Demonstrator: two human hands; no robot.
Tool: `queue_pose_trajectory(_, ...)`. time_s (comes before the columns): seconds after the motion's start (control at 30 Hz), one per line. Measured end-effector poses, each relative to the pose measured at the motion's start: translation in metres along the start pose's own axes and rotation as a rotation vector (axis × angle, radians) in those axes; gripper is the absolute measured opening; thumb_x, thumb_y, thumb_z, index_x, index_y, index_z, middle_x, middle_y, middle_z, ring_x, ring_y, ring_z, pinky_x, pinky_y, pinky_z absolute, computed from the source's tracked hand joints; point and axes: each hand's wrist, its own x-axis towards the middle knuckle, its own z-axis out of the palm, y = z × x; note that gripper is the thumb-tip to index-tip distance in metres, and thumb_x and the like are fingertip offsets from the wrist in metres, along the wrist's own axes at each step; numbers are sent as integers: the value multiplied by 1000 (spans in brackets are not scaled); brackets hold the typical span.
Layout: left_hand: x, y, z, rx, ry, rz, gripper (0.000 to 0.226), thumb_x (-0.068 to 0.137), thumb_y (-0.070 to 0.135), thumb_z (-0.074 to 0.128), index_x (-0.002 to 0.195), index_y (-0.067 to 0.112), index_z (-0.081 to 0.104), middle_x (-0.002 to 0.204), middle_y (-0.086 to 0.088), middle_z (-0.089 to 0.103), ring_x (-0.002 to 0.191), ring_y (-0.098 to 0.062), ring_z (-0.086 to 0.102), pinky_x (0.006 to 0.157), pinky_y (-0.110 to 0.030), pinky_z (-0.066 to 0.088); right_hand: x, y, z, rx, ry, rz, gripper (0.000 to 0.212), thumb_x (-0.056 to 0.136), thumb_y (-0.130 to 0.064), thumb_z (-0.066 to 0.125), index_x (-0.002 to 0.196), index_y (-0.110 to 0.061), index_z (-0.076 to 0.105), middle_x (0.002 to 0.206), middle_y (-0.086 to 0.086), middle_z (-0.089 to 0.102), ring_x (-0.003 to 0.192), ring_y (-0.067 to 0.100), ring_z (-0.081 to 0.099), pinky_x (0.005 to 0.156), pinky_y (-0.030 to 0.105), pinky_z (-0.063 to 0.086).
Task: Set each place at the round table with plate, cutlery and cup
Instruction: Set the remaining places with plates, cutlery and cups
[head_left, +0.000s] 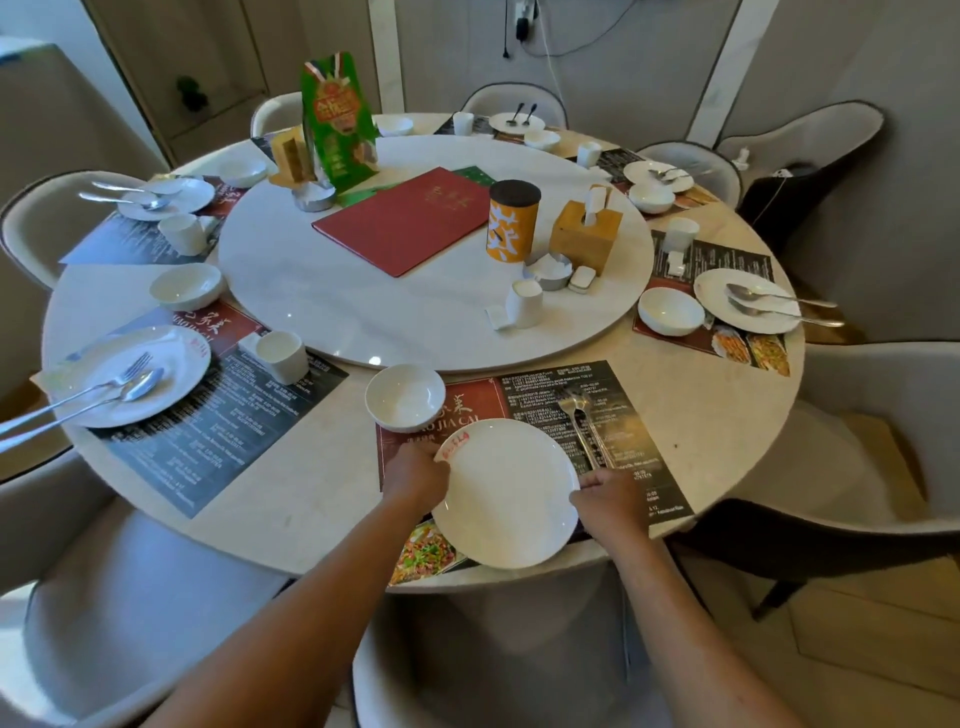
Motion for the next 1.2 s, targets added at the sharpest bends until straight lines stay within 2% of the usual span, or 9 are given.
queue_pose_trajectory(0.13, 0, 3, 6, -92, 6, -66, 46, 87, 4, 47, 113, 28, 76, 110, -2, 73, 101, -27, 65, 89, -39, 56, -1, 3, 3, -10, 30, -20, 5, 75, -14, 69, 75, -18, 68, 77, -3, 69, 74, 19, 66, 69, 37, 59)
queue_pose_trajectory(0.3, -15, 2, 9, -225, 96, -71, 46, 91, -4, 45, 118, 21, 73, 114, 2, 68, 103, -23, 58, 86, -33, 51, 2, 4, 2, -79, 82, -28, 4, 83, -20, 67, 86, -21, 66, 86, -5, 69, 73, 15, 61, 62, 29, 50)
queue_pose_trajectory(0.4, -31, -5, 11, -225, 154, -130, 42, 93, 6, 51, 129, 24, 64, 127, 1, 62, 114, -25, 57, 94, -40, 53, 2, 2, 5, -124, 103, -77, 29, 88, -18, 61, 116, -27, 64, 98, -3, 70, 81, 19, 63, 60, 28, 44)
queue_pose_trajectory(0.5, -39, -12, 15, -198, 120, -155, 50, 89, 9, 54, 134, 31, 58, 135, -1, 56, 120, -26, 55, 98, -46, 53, 0, 1, 9, -157, 88, -106, 45, 89, -16, 56, 132, -30, 59, 117, 0, 70, 99, 27, 65, 78, 38, 55)
queue_pose_trajectory(0.7, -27, 6, 8, -131, 51, -39, 59, 91, -3, 48, 140, 27, 58, 136, -2, 63, 121, -27, 57, 93, -41, 53, -21, 13, 4, -210, 111, -97, 55, 86, -31, 65, 139, -26, 50, 123, 3, 65, 110, 30, 61, 80, 35, 50)
queue_pose_trajectory(0.87, -32, 5, 12, -166, 118, -132, 54, 90, -4, 53, 137, 21, 59, 139, -3, 58, 121, -26, 55, 76, -27, 49, -21, 15, 2, -239, 120, -152, 53, 89, -28, 62, 141, -28, 51, 127, 4, 65, 113, 30, 61, 84, 36, 51)
queue_pose_trajectory(1.0, -37, 0, 16, -168, 133, -131, 54, 90, -5, 53, 136, 23, 59, 139, -2, 57, 120, -26, 55, 78, -31, 50, -20, 14, 0, -232, 110, -158, 52, 89, -25, 63, 141, -27, 53, 127, 3, 66, 113, 29, 62, 86, 37, 53)
queue_pose_trajectory(1.13, -34, -1, 16, -174, 156, -123, 52, 91, -3, 55, 135, 23, 59, 136, -2, 59, 117, -27, 57, 88, -46, 59, -20, 13, -2, -219, 80, -193, 45, 88, -23, 63, 132, -29, 60, 114, 0, 70, 102, 27, 64, 80, 33, 53)
queue_pose_trajectory(1.2, -36, -1, 16, -173, 174, -129, 50, 91, -1, 56, 134, 23, 59, 135, -3, 59, 117, -28, 56, 91, -47, 57, -17, 12, -2, -228, 67, -202, 41, 88, -21, 62, 129, -28, 62, 107, -1, 71, 96, 25, 64, 76, 33, 52)
